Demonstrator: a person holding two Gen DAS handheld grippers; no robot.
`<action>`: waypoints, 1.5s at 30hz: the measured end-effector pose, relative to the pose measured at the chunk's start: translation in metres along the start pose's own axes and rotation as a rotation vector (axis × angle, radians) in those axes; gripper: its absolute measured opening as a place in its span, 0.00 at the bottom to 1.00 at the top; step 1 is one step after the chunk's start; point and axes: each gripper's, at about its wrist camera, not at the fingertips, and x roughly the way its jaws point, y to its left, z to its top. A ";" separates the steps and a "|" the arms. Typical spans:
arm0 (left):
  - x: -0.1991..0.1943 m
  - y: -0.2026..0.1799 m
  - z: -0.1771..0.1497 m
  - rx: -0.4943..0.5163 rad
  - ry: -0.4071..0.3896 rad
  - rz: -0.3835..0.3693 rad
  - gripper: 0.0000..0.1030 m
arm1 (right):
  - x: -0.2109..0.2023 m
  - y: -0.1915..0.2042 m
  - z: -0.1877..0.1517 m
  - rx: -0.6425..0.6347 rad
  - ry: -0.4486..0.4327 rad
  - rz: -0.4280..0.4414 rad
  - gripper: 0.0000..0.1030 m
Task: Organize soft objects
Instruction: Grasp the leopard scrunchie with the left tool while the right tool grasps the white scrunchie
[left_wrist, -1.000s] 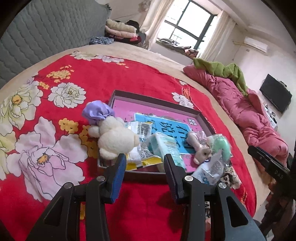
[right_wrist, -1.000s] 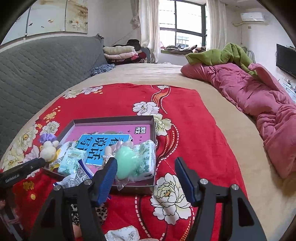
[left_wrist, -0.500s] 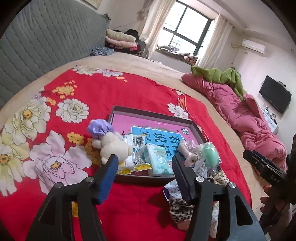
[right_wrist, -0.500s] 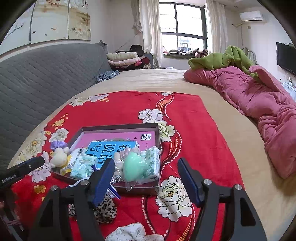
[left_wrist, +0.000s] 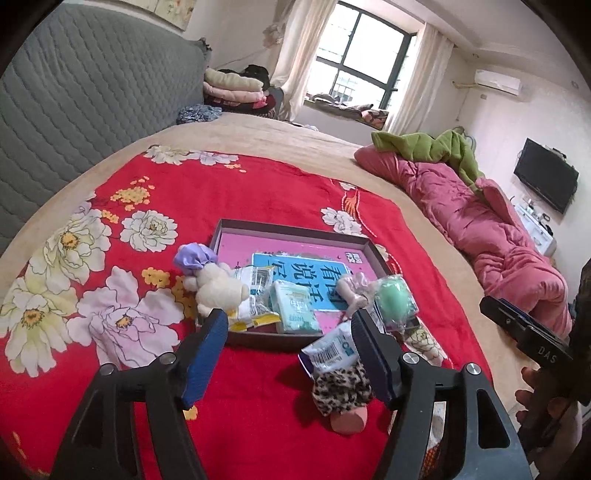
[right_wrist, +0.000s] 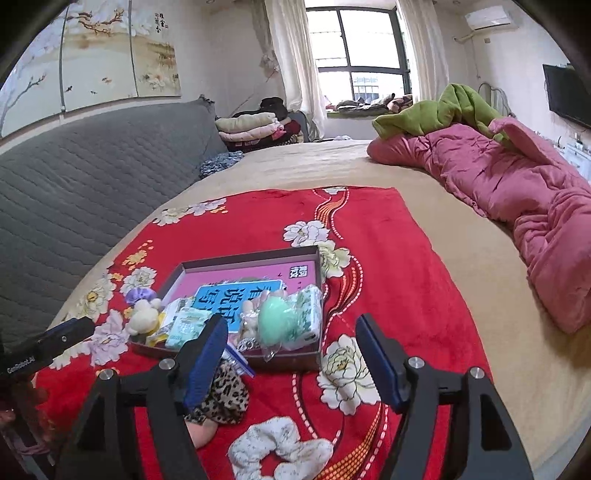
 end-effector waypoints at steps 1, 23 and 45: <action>-0.002 -0.002 -0.002 0.005 0.005 -0.001 0.69 | -0.001 0.000 -0.001 -0.001 0.002 -0.003 0.69; -0.003 -0.049 -0.036 0.126 0.112 -0.047 0.69 | -0.001 0.005 -0.060 0.056 0.201 0.055 0.69; 0.047 -0.065 -0.059 0.211 0.193 -0.024 0.69 | 0.036 0.007 -0.100 0.074 0.396 0.064 0.69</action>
